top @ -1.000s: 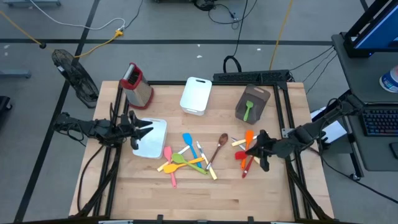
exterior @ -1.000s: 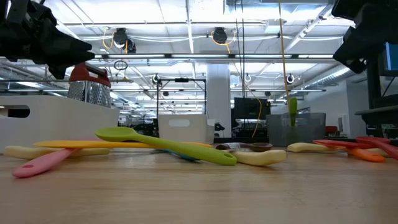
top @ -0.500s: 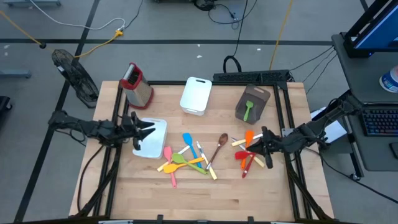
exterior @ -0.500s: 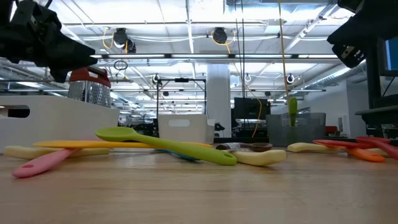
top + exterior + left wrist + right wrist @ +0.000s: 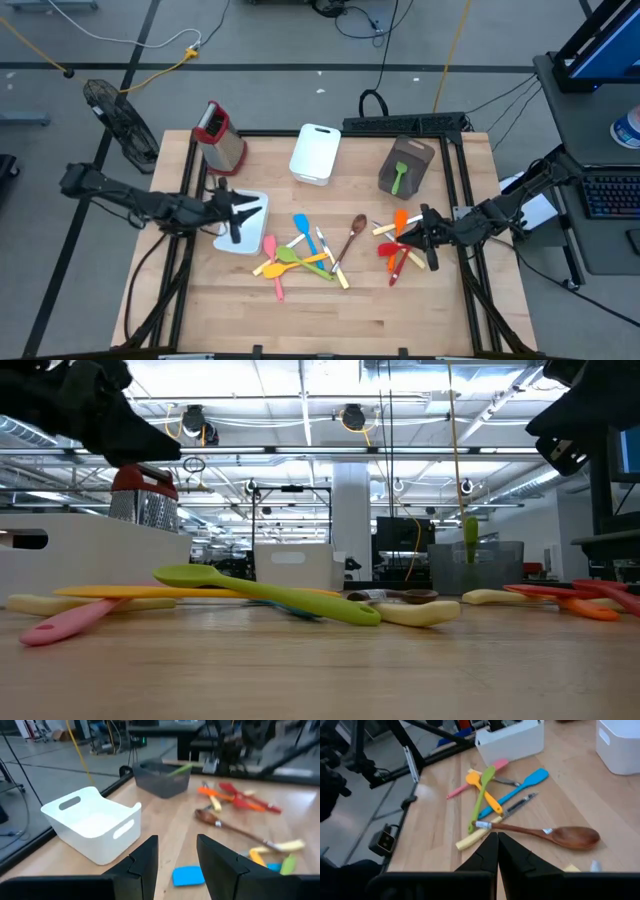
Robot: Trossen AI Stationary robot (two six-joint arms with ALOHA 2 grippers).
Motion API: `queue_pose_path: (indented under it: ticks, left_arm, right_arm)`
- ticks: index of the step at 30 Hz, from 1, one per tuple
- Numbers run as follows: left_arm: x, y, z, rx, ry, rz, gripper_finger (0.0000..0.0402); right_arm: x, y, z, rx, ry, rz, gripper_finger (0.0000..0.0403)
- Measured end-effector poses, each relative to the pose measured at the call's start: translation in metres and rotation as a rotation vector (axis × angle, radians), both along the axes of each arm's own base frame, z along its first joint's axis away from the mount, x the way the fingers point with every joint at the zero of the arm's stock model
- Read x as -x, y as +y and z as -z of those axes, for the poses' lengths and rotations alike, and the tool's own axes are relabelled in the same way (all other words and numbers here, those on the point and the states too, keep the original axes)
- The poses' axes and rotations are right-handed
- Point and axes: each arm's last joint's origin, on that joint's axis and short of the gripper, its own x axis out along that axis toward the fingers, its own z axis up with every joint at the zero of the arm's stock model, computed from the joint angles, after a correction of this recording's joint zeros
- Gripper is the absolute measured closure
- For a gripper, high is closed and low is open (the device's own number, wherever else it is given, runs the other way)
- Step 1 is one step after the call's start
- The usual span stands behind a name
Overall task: Pick & Place Kitchen Items
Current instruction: Put the yellow spatula into the black bin
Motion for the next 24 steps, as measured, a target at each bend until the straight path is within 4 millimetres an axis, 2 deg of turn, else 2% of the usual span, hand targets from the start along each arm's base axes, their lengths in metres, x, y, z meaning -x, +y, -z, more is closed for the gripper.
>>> queue_pose_path:
  ticks: [9,14,19,24]
  left_arm:
    - [-0.047,-0.014,-0.016,-0.062,0.342,0.014,0.0261]
    - [-0.075,-0.024,-0.025,-0.05,0.449,0.059,0.0261]
    - [-0.096,-0.033,-0.033,0.073,0.497,0.07,0.0261]
    - [-0.106,-0.045,-0.037,0.286,0.543,0.038,0.0261]
  right_arm:
    - [0.0,0.0,0.0,0.006,-0.012,-0.006,0.0399]
    - [0.0,0.0,0.0,0.008,-0.009,-0.007,0.0399]
    - [0.0,0.0,0.0,0.008,-0.008,-0.007,0.0399]
    - [0.0,0.0,0.0,0.03,-0.01,-0.015,0.0399]
